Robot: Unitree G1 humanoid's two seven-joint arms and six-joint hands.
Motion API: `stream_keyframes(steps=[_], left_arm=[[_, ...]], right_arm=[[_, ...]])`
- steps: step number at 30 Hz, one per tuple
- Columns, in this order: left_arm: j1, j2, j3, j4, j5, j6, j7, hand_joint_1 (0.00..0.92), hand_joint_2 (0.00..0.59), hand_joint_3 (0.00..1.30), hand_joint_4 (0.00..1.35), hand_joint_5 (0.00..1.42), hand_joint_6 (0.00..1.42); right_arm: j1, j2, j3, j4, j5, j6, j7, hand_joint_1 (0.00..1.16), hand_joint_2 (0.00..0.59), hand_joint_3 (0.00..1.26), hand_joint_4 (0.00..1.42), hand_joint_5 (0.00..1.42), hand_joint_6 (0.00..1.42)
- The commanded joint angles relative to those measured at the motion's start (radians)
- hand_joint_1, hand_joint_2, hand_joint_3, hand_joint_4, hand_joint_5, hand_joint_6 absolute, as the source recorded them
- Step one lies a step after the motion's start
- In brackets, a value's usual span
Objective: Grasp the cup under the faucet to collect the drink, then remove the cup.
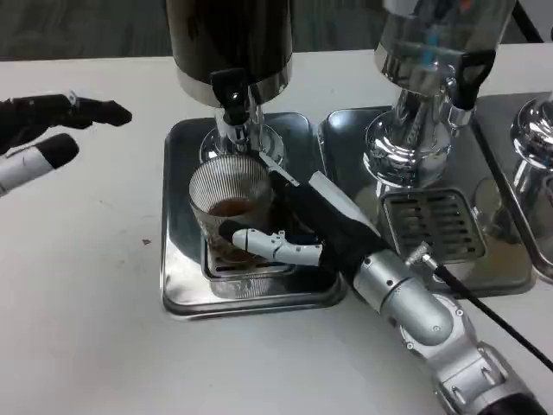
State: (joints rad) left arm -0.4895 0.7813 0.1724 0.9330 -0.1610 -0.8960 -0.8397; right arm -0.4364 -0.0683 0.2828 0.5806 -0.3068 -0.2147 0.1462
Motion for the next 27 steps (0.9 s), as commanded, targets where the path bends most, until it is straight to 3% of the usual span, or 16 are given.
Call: stream_keyframes(steps=[1,9,27], left_arm=[[-0.018,0.018,-0.005,0.005,0.015,0.003,-0.006,0.0,0.09,0.38,0.29,0.2,0.21],[-0.01,0.019,-0.002,0.003,0.024,0.0,0.0,0.0,0.11,0.39,0.3,0.21,0.22],[-0.008,0.017,-0.007,0.002,0.029,-0.001,-0.003,0.0,0.131,0.39,0.31,0.22,0.22]], right_arm=[[0.018,0.005,0.008,-0.013,-0.016,0.031,-0.023,0.52,0.201,0.0,0.0,0.0,0.07],[0.024,0.016,0.028,-0.033,-0.043,0.066,-0.053,0.52,0.201,0.0,0.0,0.02,0.12],[0.049,0.032,0.066,-0.08,-0.094,0.139,-0.126,0.56,0.213,0.0,0.04,0.24,0.27]])
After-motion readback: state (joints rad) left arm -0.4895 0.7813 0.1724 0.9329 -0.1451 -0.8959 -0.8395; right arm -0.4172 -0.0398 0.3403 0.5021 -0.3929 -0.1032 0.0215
